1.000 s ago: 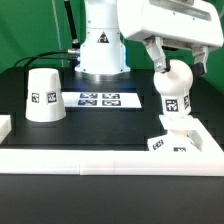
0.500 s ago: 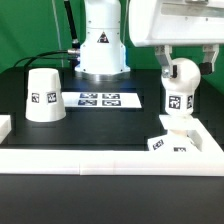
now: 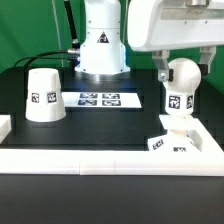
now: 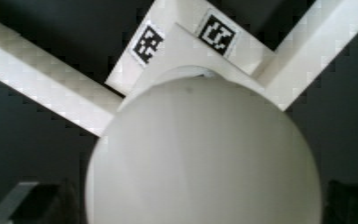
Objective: Assemble lamp
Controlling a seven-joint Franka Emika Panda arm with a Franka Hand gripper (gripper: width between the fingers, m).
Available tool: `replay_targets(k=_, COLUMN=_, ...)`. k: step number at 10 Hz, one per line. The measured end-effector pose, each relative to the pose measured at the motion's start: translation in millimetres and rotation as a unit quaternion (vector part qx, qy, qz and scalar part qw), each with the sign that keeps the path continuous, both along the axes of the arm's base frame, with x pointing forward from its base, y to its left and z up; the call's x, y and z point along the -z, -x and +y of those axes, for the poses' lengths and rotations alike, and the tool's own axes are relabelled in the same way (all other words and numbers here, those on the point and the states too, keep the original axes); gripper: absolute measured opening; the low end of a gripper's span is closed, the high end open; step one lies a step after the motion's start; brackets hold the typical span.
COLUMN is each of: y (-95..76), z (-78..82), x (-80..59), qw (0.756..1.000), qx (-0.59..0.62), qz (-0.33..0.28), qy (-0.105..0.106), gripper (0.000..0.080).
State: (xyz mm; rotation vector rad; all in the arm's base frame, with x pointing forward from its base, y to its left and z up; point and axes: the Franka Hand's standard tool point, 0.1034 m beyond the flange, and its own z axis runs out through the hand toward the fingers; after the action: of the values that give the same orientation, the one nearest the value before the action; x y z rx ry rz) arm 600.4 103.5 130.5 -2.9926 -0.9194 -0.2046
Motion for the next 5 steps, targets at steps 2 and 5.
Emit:
replay_targets(k=2, y=0.3, z=-2.4, x=1.4, qw=1.0, qx=0.0, qz=0.001, qy=0.0, gripper=0.0698)
replay_targets(k=5, y=1.0, z=-4.7, x=4.8, qw=1.0, qx=0.003, qz=0.004, qy=0.001, gripper=0.0687)
